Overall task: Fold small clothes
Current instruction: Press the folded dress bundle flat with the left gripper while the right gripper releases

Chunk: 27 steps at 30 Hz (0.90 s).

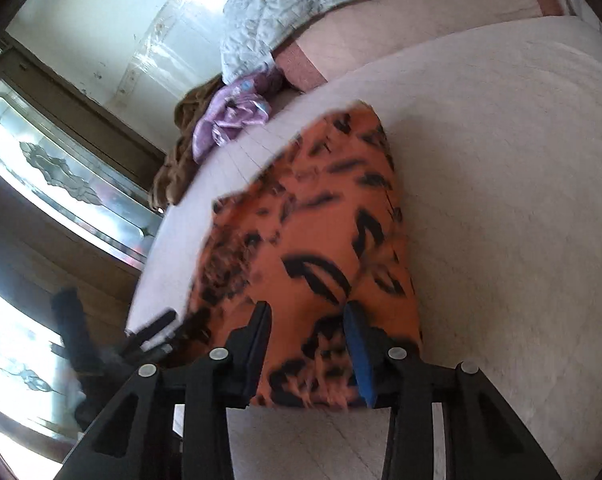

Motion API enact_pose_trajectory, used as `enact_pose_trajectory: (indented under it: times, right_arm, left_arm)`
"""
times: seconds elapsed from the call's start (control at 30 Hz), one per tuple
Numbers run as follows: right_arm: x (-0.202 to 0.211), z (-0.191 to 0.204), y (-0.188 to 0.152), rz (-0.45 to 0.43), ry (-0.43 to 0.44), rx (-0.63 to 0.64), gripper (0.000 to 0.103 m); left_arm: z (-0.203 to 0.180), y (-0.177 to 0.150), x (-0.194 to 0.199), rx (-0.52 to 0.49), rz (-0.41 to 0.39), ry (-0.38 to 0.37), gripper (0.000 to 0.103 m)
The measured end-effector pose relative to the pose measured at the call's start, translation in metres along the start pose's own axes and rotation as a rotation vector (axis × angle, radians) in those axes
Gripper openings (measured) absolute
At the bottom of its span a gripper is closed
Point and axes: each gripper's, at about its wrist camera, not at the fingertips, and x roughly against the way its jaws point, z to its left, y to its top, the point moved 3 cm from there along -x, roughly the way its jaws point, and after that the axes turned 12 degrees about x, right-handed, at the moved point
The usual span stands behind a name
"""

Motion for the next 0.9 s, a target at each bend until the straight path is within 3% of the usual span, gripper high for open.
enact_pose_trajectory:
  times: [0.17, 0.33, 0.47, 0.6, 0.77, 0.83, 0.9]
  right_arm:
    - [-0.013, -0.006, 0.054, 0.002, -0.088, 0.008, 0.041]
    - [-0.067, -0.025, 0.1, 0.053, -0.163, -0.092, 0.041]
    - [-0.124, -0.049, 0.101, 0.15, -0.199, -0.188, 0.042]
    - [-0.126, -0.04, 0.104, 0.12, -0.231, -0.127, 0.043]
    - [-0.108, 0.006, 0.106, 0.064, -0.064, -0.024, 0.043]
    - [-0.112, 0.035, 0.105, 0.082, 0.008, 0.048, 0.044]
    - [-0.126, 0.064, 0.102, 0.133, 0.026, 0.126, 0.043]
  left_arm:
    - [0.005, 0.002, 0.001, 0.009, 0.005, -0.009, 0.088]
    - [0.005, -0.007, 0.001, -0.013, -0.002, -0.019, 0.088]
    - [0.012, -0.003, -0.008, -0.001, 0.009, -0.035, 0.093]
    - [0.024, -0.001, -0.012, 0.054, 0.044, -0.072, 0.096]
    - [0.037, -0.005, -0.005, 0.105, 0.058, -0.089, 0.096]
    - [0.04, -0.008, -0.005, 0.126, 0.068, -0.102, 0.096]
    - [0.042, -0.009, -0.007, 0.14, 0.079, -0.109, 0.096]
